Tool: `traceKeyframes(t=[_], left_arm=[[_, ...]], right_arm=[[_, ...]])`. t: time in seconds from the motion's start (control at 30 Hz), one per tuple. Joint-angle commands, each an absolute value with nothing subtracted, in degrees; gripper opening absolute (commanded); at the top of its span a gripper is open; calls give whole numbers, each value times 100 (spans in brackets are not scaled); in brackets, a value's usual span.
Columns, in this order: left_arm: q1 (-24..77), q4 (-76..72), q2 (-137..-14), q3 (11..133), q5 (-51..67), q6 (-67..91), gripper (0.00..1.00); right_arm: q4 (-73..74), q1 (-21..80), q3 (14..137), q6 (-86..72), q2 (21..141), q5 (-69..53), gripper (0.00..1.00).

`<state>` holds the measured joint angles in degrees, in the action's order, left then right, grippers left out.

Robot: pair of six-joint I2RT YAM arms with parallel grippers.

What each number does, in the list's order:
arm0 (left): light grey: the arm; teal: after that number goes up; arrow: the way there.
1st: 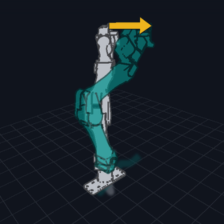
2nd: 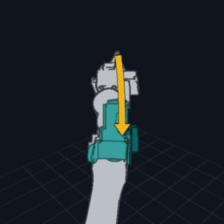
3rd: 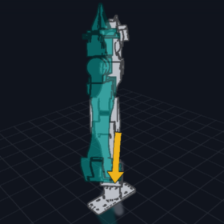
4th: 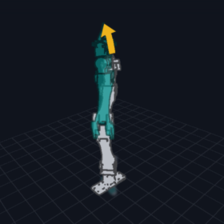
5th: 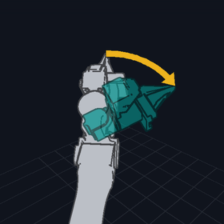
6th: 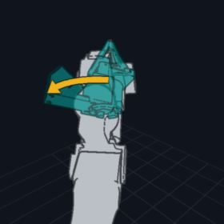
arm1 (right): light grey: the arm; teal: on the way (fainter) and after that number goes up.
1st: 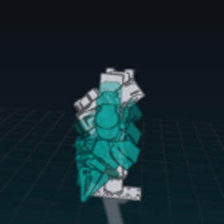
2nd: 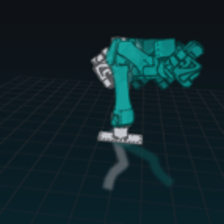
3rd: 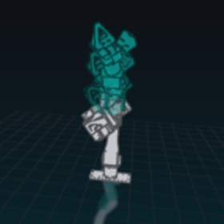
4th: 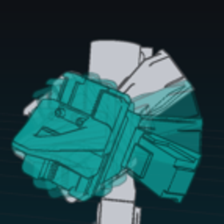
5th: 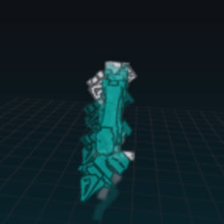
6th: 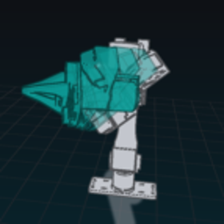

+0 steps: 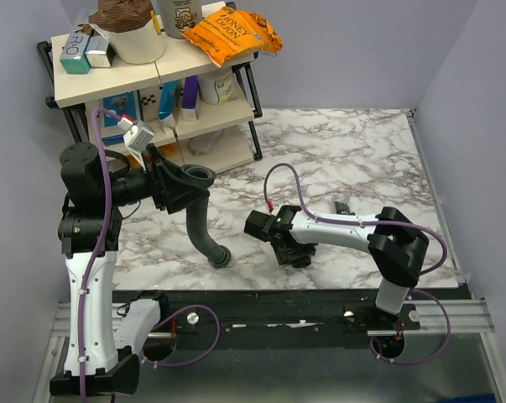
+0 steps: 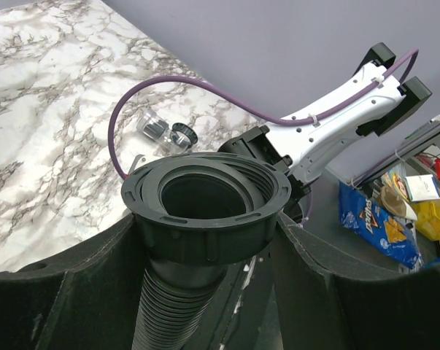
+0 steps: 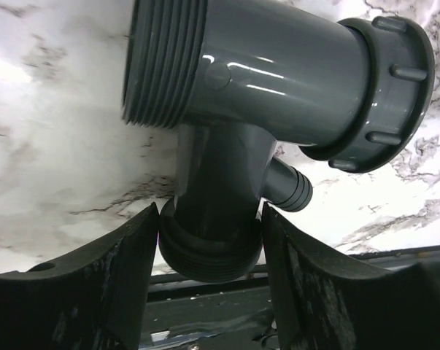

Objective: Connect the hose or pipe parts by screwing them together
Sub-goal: Pick up the adaptor from the center of the board.

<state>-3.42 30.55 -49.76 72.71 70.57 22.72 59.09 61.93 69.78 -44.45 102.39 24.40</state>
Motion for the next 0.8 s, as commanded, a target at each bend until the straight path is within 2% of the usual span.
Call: traceKeyframes(t=[0.0,0.2,0.3,0.4,0.43,0.5,0.77], left_arm=[[-360,2865,-4896,7225,7163,2276,0],[-360,2918,-4878,7233,7233,2136,0],[-351,2901,-4869,7198,7260,2127,0],[-343,2813,-4878,7225,7295,2197,0],[-343,2769,-4878,7251,7330,2241,0],[-343,2524,-4878,7268,7339,2451,0],[-351,968,-4904,7479,7488,3498,0]], right_arm=[[5784,6196,6838,-4588,10432,2610,64],[5493,6205,6899,-4395,10897,2645,59],[5397,6205,6882,-4351,11074,2663,49],[5256,6196,6741,-4403,11048,2619,31],[5247,6196,6733,-4429,10996,2602,15],[5256,6205,6811,-4447,10812,2645,3],[5169,6196,8313,-3631,8574,2733,1]])
